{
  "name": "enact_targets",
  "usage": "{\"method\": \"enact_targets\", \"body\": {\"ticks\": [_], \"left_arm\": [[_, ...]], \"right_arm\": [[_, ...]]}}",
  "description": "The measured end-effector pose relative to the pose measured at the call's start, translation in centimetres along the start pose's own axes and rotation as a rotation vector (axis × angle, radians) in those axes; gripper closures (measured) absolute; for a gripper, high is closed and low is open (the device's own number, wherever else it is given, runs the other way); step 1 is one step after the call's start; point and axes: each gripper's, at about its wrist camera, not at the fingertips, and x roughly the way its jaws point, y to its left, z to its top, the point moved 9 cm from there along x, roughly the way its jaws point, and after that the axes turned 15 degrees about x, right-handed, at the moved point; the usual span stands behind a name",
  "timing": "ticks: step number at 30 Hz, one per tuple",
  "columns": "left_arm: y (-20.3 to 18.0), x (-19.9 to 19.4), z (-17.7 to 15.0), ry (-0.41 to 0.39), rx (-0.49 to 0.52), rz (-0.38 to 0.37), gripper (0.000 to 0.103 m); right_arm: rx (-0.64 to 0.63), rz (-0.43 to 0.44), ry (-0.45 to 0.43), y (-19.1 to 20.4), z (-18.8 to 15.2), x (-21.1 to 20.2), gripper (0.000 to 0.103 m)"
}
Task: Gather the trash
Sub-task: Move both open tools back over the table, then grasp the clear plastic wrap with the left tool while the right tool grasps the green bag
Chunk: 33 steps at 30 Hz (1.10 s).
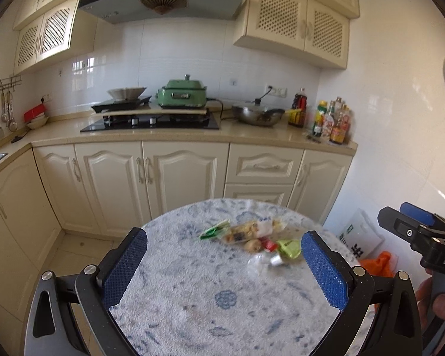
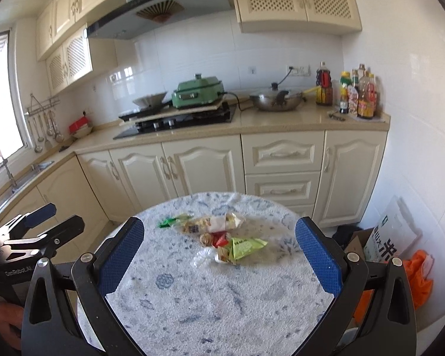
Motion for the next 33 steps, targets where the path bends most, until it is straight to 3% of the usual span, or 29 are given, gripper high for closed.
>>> {"method": "enact_targets", "body": {"ticks": [13,23,27,30,31,33], "left_arm": [[-1.9,13.1,-1.4,0.190,0.014,-0.081,0.001],[-3.2,20.8,-3.5,0.305,0.032,-0.095,0.001],[-3.3,22.9,-3.7,0.328,0.032,-0.095,0.001],[-3.7,24.4,-3.8,0.340,0.041,-0.101,0.001],[-3.8,25.0,-3.8,0.344,0.041,-0.105,0.001],[-4.2,26.0,-4.0,0.350,0.044,-0.115,0.001]], "right_arm": [[0.057,-0.101,0.265,-6.8,-5.6,11.6,0.000],[0.095,-0.103,0.358,-8.8,-6.9,19.3,0.002],[0.077,-0.105,0.409,-8.8,-7.9,22.3,0.021],[0.057,-0.100,0.434,-8.7,-8.9,23.6,0.050],[0.032,-0.119,0.417,-8.8,-8.9,23.5,0.069],[0.011,-0.121,0.417,-9.1,-9.1,23.4,0.074]]}}
